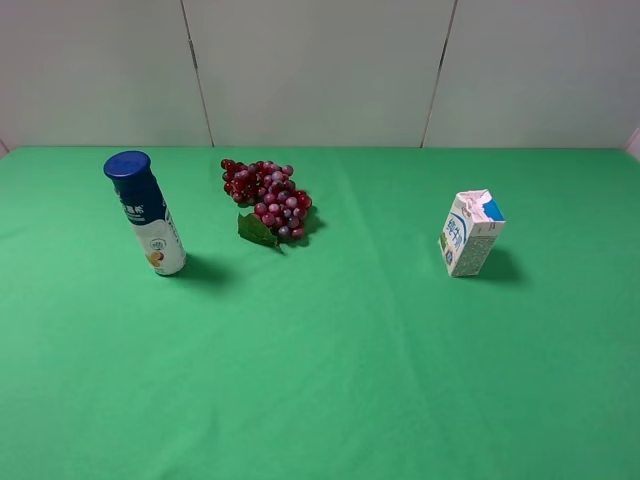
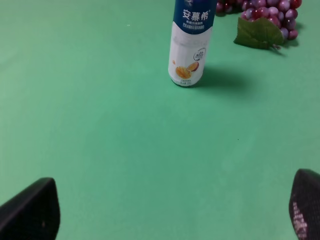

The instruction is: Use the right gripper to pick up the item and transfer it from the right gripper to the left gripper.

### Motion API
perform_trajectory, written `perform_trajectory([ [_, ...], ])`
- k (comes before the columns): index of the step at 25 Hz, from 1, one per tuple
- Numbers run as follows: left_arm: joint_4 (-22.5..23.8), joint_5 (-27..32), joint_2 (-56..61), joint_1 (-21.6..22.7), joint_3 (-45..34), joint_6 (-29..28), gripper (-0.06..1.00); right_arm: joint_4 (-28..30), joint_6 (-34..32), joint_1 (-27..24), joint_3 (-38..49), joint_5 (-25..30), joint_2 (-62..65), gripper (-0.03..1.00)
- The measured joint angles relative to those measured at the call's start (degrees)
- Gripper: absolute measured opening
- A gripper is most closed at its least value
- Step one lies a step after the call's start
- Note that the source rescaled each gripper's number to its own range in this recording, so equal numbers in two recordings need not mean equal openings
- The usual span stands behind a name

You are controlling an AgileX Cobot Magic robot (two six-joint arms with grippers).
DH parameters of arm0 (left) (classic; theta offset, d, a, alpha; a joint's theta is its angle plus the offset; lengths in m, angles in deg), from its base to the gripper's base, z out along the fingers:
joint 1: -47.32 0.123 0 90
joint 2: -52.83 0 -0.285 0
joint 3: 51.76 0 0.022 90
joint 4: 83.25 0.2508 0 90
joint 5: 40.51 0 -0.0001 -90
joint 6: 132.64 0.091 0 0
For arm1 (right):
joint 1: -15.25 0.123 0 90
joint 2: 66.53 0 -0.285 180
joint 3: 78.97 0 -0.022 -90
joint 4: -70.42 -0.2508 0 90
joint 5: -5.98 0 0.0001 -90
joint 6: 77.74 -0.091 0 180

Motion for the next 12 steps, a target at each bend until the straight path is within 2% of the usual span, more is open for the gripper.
perform_trajectory([
  [12, 0.0, 0.0, 0.0, 0.0, 0.0, 0.0, 0.84, 0.0, 0.0, 0.0, 0.0, 0.0, 0.0, 1.0],
])
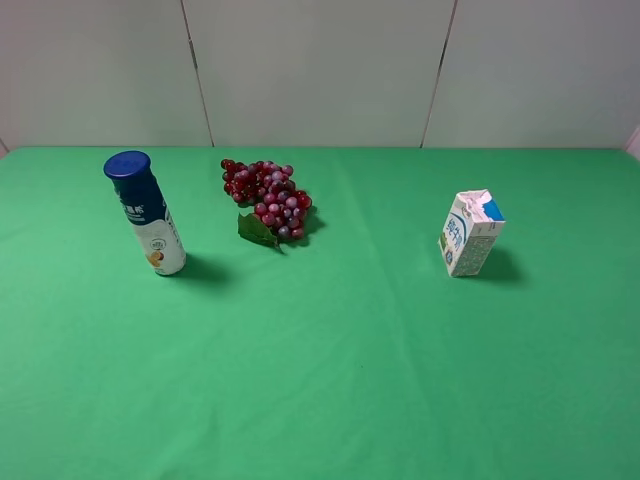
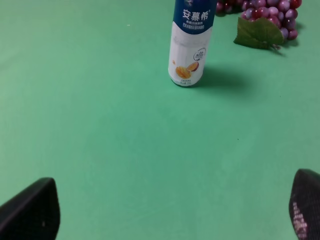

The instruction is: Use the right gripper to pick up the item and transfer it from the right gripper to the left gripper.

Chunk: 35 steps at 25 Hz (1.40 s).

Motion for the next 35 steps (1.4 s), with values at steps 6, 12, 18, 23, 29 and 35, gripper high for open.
perform_trajectory([
  [6, 0.0, 0.0, 0.0, 0.0, 0.0, 0.0, 0.84, 0.0, 0.0, 0.0, 0.0, 0.1, 0.0, 1.0],
  [12, 0.0, 0.0, 0.0, 0.0, 0.0, 0.0, 0.84, 0.0, 0.0, 0.0, 0.0, 0.1, 0.0, 1.0],
  [18, 0.0, 0.0, 0.0, 0.0, 0.0, 0.0, 0.84, 0.0, 0.0, 0.0, 0.0, 0.1, 0.0, 1.0],
  [23, 0.0, 0.0, 0.0, 0.0, 0.0, 0.0, 0.84, 0.0, 0.0, 0.0, 0.0, 0.1, 0.0, 1.0],
  [29, 0.0, 0.0, 0.0, 0.0, 0.0, 0.0, 0.84, 0.0, -1.5, 0.0, -1.5, 0.3, -1.3, 1.0],
  [35, 0.0, 0.0, 0.0, 0.0, 0.0, 0.0, 0.84, 0.2, -3.1, 0.0, -6.5, 0.2, -12.3, 1.0],
])
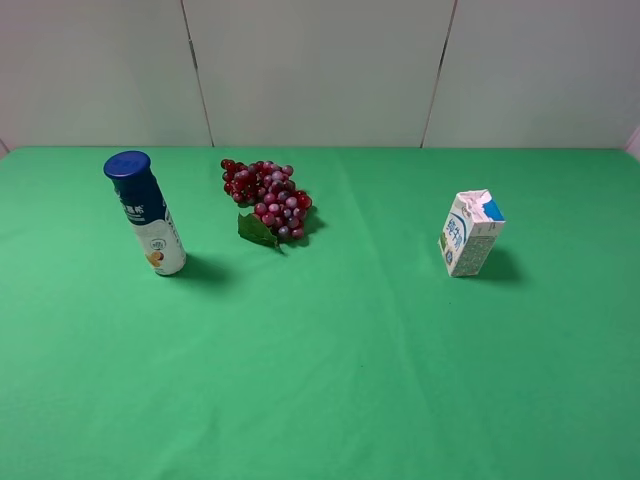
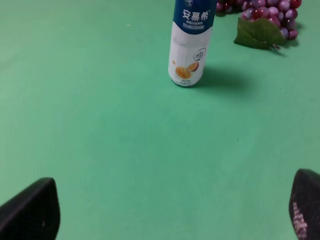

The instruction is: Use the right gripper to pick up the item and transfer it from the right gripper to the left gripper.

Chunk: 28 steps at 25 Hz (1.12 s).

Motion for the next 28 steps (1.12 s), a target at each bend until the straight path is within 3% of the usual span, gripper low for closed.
perform_trajectory([
  [15, 0.0, 0.0, 0.0, 0.0, 0.0, 0.0, 0.84, 0.2, 2.3, 0.0, -19.6, -1.9, -34.5, 1.0],
  [24, 0.0, 0.0, 0.0, 0.0, 0.0, 0.0, 0.84, 1.2, 2.1, 8.8, -31.1, -1.6, -52.1, 1.0],
  [28, 0.0, 0.0, 0.0, 0.0, 0.0, 0.0, 0.84, 1.3, 0.5, 10.0, -37.1, 0.6, -60.6, 1.0],
])
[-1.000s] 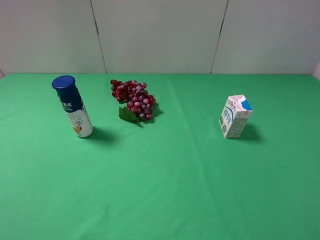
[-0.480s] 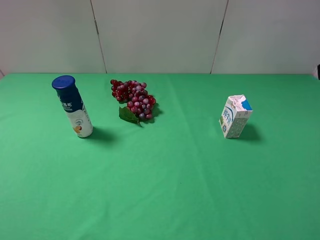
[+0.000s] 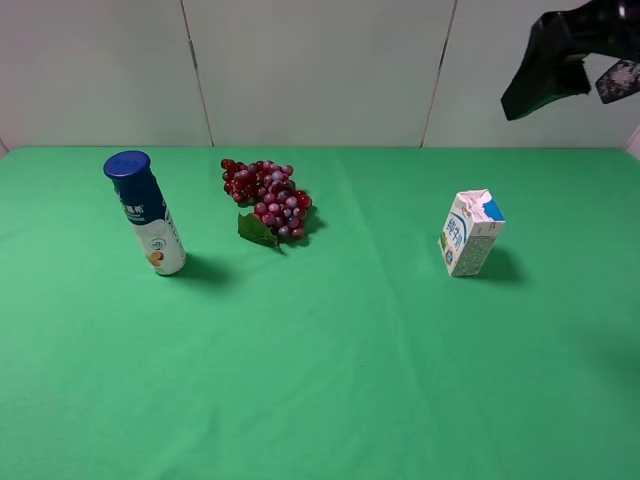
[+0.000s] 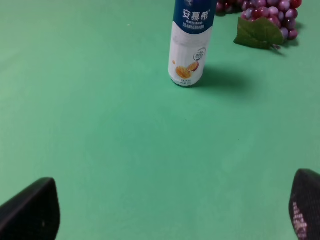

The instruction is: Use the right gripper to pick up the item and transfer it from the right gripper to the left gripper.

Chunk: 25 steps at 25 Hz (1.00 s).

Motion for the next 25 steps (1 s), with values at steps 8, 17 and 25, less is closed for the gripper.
perform_trajectory([
  [8, 0.0, 0.0, 0.0, 0.0, 0.0, 0.0, 0.84, 0.0, -3.2, 0.0, -8.5, 6.3, -13.8, 1.0],
  [17, 0.0, 0.0, 0.0, 0.0, 0.0, 0.0, 0.84, 1.7, -3.4, 0.0, -9.7, 6.6, -22.8, 1.0],
  [25, 0.0, 0.0, 0.0, 0.0, 0.0, 0.0, 0.84, 4.7, -3.4, 0.0, -9.7, 5.6, -27.0, 1.0],
])
